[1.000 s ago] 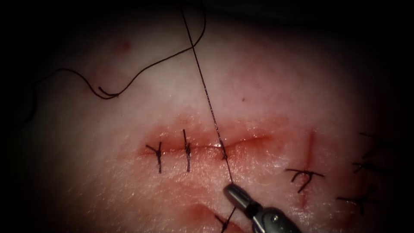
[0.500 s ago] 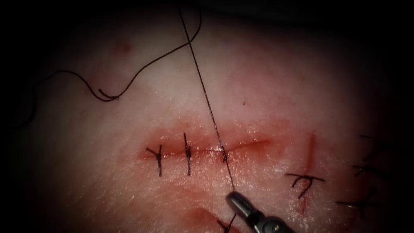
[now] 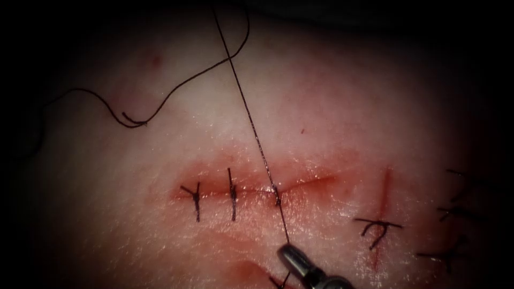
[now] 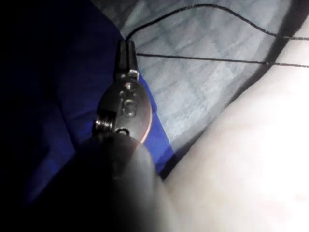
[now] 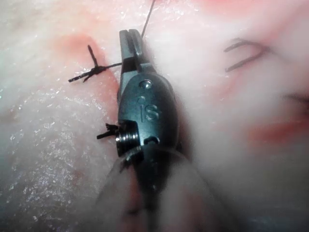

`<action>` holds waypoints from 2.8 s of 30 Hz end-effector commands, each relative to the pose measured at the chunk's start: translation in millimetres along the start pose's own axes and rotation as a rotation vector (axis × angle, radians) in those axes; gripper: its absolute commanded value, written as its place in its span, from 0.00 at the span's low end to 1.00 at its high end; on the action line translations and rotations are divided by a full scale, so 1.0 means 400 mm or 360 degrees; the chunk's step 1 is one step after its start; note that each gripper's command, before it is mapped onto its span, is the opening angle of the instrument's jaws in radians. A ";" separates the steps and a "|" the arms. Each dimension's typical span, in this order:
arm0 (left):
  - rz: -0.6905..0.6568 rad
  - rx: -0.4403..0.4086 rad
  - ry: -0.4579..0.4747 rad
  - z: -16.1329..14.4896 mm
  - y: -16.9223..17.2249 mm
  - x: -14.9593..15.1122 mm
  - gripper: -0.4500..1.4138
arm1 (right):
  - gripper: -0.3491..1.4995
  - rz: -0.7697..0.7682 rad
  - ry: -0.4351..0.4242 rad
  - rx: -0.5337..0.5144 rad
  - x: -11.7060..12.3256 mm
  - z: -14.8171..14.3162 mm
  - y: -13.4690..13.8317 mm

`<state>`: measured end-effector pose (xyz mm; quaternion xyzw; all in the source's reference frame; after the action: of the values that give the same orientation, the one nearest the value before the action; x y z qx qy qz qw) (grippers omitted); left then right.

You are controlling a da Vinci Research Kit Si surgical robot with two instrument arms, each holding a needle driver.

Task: Wound Closure
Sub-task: Loop the suture a single time clockwise around the right tool.

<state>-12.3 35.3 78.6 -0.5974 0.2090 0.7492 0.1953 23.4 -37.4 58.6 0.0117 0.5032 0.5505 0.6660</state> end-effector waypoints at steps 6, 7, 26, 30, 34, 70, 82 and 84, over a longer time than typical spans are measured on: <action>-0.0061 -0.0031 -0.0043 -0.0067 -0.0004 0.0029 0.00 | 0.00 -0.0013 -0.0054 -0.0009 -0.0038 0.0023 0.0002; -0.0035 -0.0003 -0.0089 -0.0076 -0.0017 0.0022 0.00 | 0.00 -0.0015 -0.0062 -0.0010 -0.0042 0.0023 0.0003; 0.0186 0.0108 -0.0199 -0.0043 -0.0189 -0.0089 0.00 | 0.00 -0.0048 -0.0144 -0.0009 -0.0082 0.0006 -0.0019; 0.0204 0.0095 -0.0186 -0.0039 -0.0206 -0.0098 0.00 | 0.00 -0.0057 -0.0158 -0.0011 -0.0095 -0.0001 -0.0024; 0.0218 0.0080 -0.0180 -0.0047 -0.0219 -0.0104 0.00 | 0.00 -0.0068 -0.0183 -0.0013 -0.0107 -0.0008 -0.0027; -0.0086 -0.0130 0.0092 -0.0183 -0.0100 -0.0027 0.00 | 0.78 -0.0050 -0.0034 0.0133 -0.0020 -0.0036 -0.0072; -0.0353 -0.0837 0.0463 -0.0405 0.0243 0.0305 0.00 | 0.84 -0.0121 0.0069 0.0211 0.0113 -0.0061 -0.0013; -0.0336 -0.0915 0.0420 -0.0439 0.0289 0.0355 0.00 | 0.83 -0.0110 0.0084 0.0224 0.0148 -0.0071 0.0005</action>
<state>-6.8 15.1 60.7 -0.7373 -0.0609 0.6704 0.0568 20.0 -34.3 52.8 0.0274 0.5582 0.4909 0.6683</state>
